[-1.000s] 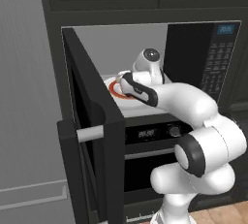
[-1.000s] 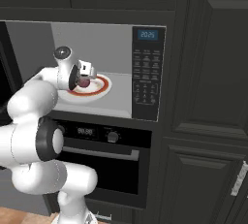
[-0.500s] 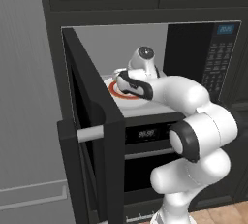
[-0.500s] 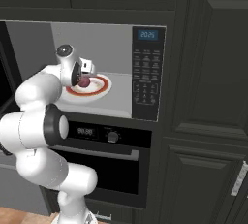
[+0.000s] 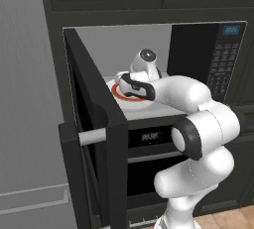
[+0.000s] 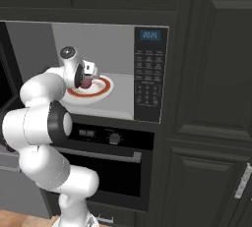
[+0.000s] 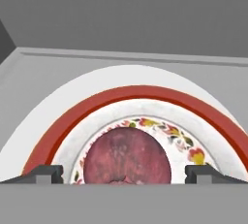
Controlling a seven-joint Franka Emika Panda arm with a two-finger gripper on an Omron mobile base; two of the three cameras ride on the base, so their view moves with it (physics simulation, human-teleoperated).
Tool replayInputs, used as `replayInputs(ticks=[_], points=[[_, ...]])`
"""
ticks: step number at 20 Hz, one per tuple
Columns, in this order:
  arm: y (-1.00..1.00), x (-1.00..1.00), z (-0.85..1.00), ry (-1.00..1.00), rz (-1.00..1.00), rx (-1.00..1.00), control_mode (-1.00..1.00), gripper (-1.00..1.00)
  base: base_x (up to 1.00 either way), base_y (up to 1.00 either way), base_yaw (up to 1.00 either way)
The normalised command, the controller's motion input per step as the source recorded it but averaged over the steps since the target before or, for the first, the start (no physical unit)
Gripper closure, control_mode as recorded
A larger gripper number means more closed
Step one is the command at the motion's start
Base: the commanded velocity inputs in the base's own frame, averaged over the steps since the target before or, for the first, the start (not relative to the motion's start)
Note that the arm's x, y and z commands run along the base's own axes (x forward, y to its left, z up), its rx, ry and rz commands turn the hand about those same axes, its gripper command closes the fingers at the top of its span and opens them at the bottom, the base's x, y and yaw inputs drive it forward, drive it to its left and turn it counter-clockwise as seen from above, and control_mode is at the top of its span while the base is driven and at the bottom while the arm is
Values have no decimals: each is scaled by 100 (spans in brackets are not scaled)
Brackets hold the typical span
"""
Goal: Pick the onion from the microwave and place it on plate located on the counter.
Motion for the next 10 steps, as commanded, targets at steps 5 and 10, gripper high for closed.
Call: replayInputs(ticks=[5, 10], points=[[0, 0, -34, 0, 0, 0, -100, -100, 0, 0, 0], [0, 0, -17, 0, 0, 0, -100, -100, 0, 0, 0]])
